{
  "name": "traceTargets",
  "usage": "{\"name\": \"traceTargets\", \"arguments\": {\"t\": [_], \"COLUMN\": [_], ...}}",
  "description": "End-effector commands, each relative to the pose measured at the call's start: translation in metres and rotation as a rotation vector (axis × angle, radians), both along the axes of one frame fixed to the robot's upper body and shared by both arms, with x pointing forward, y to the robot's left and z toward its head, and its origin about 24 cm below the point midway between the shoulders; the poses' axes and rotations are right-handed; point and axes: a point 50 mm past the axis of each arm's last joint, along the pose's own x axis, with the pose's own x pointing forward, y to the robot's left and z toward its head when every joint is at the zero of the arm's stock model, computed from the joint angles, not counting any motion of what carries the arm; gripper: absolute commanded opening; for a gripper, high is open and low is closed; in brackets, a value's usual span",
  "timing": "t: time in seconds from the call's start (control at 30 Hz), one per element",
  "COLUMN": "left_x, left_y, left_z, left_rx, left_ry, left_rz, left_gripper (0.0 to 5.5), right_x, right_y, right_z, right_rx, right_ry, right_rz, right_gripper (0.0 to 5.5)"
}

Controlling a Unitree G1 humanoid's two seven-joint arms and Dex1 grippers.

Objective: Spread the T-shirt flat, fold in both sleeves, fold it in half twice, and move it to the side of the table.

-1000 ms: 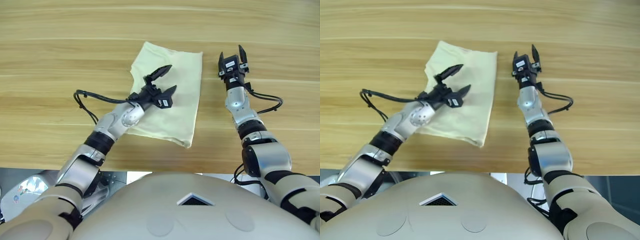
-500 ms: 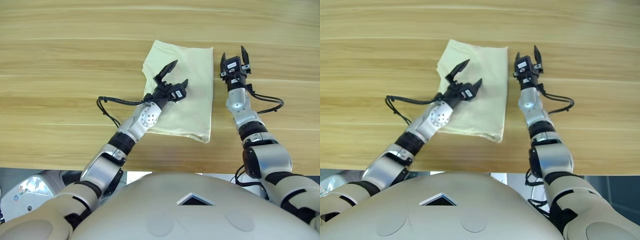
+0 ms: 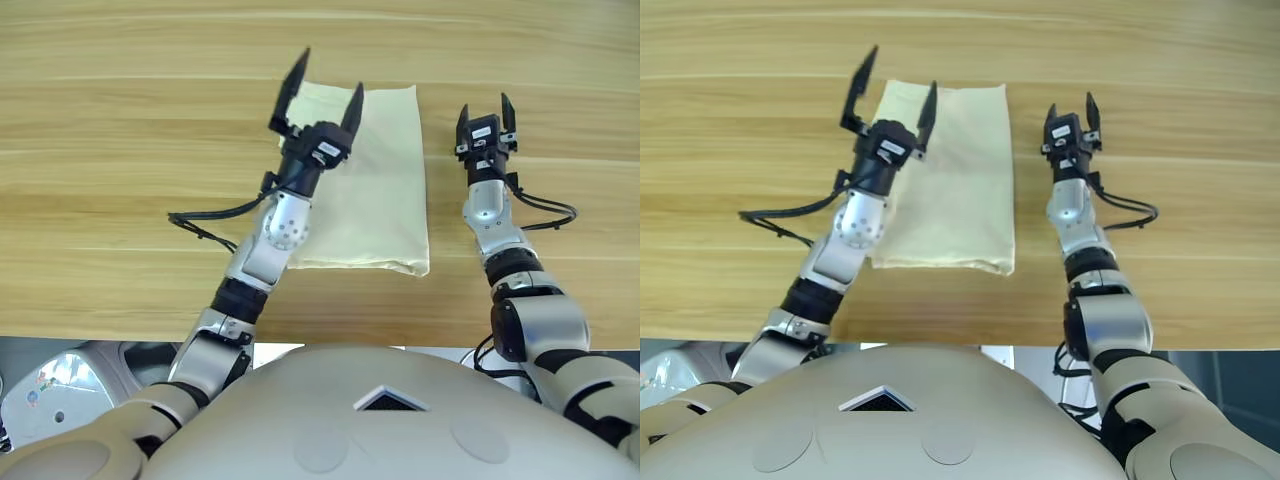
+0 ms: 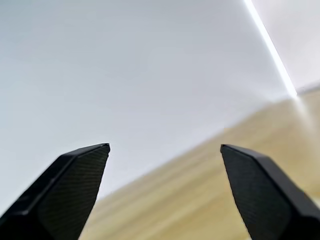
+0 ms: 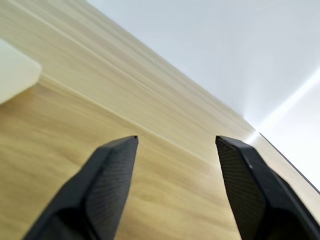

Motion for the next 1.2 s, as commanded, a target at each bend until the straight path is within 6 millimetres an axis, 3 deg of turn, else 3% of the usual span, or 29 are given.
{"name": "traceTargets", "arguments": {"t": [0.03,0.1,0.17,0.23,0.3,0.4,0.53,0.67,0.87,1.1,1.2], "left_x": [-0.007,-0.002,-0.001,-0.021,-0.058,-0.094,-0.113,-0.127,-0.110,-0.081,-0.080], "left_y": [0.046,0.093,0.142,0.190,0.209,0.206,0.195,0.173,0.159,0.136,0.126], "left_z": [0.042,0.040,0.015,-0.025,-0.058,-0.069,-0.064,-0.054,-0.060,-0.071,-0.075], "left_rx": [-0.034,0.214,0.517,0.807,1.022,1.079,1.144,1.122,1.145,1.151,1.153], "left_ry": [-0.173,-0.163,-0.020,0.223,0.404,0.527,0.578,0.613,0.613,0.532,0.503], "left_rz": [-0.001,0.105,0.210,0.226,0.076,-0.151,-0.367,-0.557,-0.674,-0.808,-0.887], "left_gripper": [4.12,4.12,4.12,4.12,4.12,3.87,3.14,3.14,3.14,3.14,3.14], "right_x": [-0.001,-0.013,-0.033,-0.059,-0.088,-0.115,-0.133,-0.152,-0.154,-0.166,-0.167], "right_y": [0.005,-0.001,-0.020,-0.048,-0.066,-0.069,-0.063,-0.042,-0.018,-0.015,-0.016], "right_z": [0.025,0.038,0.039,0.037,0.026,0.015,0.014,0.020,0.028,0.026,0.024], "right_rx": [-0.059,-0.225,-0.421,-0.600,-0.692,-0.742,-0.805,-0.848,-0.858,-0.843,-0.844], "right_ry": [-0.161,-0.225,-0.191,-0.077,0.083,0.251,0.362,0.405,0.371,0.417,0.428], "right_rz": [0.121,0.252,0.386,0.483,0.582,0.705,0.826,1.051,1.206,1.287,1.288], "right_gripper": [2.87,2.87,2.87,2.87,2.87,2.87,2.87,2.87,2.87,2.87,2.87]}}
